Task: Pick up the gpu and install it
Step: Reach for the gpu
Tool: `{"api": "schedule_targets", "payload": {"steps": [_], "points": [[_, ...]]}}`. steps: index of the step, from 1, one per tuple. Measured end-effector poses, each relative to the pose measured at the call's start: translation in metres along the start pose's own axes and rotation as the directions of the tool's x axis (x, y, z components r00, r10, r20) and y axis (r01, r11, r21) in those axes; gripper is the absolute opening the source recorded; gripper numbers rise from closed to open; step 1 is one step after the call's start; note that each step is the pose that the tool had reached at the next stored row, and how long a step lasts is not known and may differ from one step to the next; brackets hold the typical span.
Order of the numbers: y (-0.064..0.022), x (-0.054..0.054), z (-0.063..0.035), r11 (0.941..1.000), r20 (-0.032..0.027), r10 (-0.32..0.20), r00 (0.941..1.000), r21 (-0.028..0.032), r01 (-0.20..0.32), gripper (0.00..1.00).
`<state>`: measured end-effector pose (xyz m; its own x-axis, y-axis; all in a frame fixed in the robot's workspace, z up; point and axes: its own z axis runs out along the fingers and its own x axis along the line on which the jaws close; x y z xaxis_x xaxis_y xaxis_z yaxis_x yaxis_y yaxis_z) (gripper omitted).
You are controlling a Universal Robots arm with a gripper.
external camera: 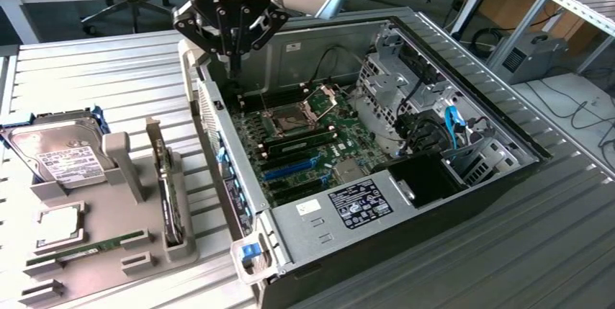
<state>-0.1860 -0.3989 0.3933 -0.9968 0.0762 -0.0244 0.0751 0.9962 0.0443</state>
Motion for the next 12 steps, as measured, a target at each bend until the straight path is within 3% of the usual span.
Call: {"api": "schedule_targets", "payload": {"steps": [12], "points": [[-0.0004, 0.0055, -0.0001, 1.0000, 0.0000, 0.000, 1.0000, 0.0000, 0.000, 0.11]]}}
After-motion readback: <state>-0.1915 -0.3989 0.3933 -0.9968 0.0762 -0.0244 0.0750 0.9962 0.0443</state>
